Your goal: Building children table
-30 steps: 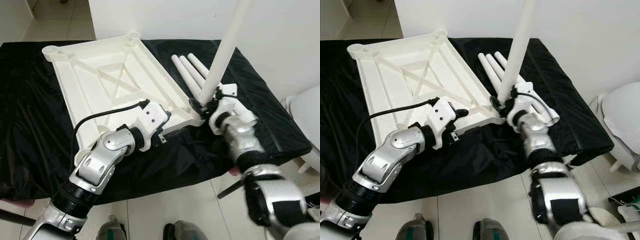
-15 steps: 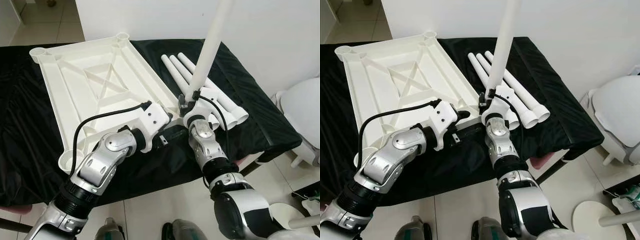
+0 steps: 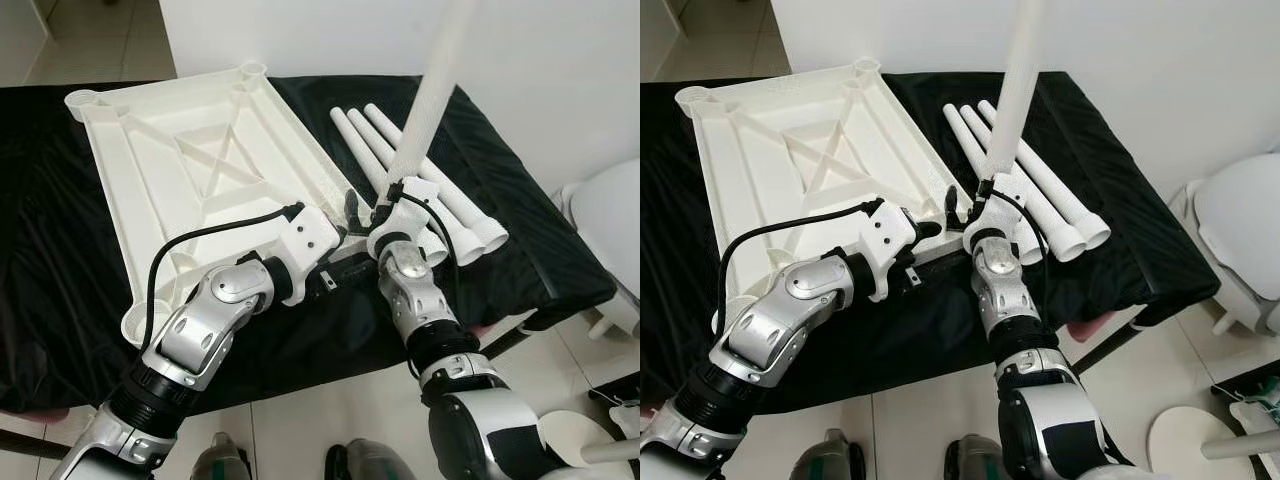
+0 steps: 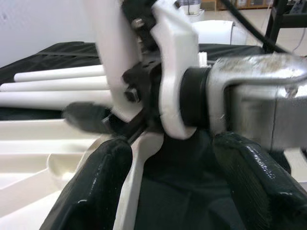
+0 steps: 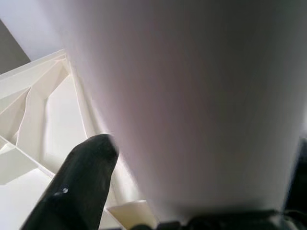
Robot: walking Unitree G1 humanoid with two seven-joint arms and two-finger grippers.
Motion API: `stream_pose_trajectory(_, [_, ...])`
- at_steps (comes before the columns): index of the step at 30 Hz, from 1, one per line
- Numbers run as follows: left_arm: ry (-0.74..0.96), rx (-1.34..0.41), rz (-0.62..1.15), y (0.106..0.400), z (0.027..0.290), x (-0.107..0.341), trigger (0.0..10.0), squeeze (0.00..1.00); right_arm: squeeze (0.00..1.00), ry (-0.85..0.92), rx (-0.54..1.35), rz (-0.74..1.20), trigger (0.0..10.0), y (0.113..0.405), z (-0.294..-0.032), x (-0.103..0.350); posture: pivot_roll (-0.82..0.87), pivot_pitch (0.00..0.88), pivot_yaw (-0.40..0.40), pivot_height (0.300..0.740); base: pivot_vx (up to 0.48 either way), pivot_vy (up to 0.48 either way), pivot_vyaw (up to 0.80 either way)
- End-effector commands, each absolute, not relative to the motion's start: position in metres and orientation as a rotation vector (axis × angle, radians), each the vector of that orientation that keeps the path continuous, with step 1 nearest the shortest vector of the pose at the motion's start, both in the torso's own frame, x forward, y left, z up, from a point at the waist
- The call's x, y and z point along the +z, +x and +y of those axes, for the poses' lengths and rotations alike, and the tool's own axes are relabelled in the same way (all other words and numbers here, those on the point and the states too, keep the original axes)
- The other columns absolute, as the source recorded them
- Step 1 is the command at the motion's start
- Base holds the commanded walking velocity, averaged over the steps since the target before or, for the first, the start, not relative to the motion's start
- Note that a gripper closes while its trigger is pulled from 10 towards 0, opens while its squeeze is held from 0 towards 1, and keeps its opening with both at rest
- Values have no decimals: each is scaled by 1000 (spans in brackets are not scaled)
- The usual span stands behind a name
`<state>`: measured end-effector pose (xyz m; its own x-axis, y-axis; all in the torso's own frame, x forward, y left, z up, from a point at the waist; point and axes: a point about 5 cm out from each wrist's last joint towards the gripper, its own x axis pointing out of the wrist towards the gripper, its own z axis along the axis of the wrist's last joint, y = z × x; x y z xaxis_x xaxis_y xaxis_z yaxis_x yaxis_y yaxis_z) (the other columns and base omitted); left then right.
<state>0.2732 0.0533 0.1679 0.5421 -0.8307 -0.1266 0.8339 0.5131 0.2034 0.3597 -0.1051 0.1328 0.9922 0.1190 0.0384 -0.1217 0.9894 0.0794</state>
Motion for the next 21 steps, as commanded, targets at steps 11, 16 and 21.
stream_pose_trajectory(11, [260, -1070, 15, 272, 53, 169, 10000, 0, 0, -33, 508, -60, 10000, 359, -134, 142, -41, 0, -29, 740, 0, 0, 0])
stream_pose_trajectory(16, [260, -1072, 14, 273, 53, 171, 10000, 0, 0, -94, 599, -21, 10000, 361, -144, 137, -42, 0, -22, 740, 0, 0, 0])
stream_pose_trajectory(21, [261, -1072, 12, 274, 53, 172, 10000, 0, 0, -137, 599, 4, 10000, 364, -155, 137, -37, 0, -16, 740, 0, 0, 0])
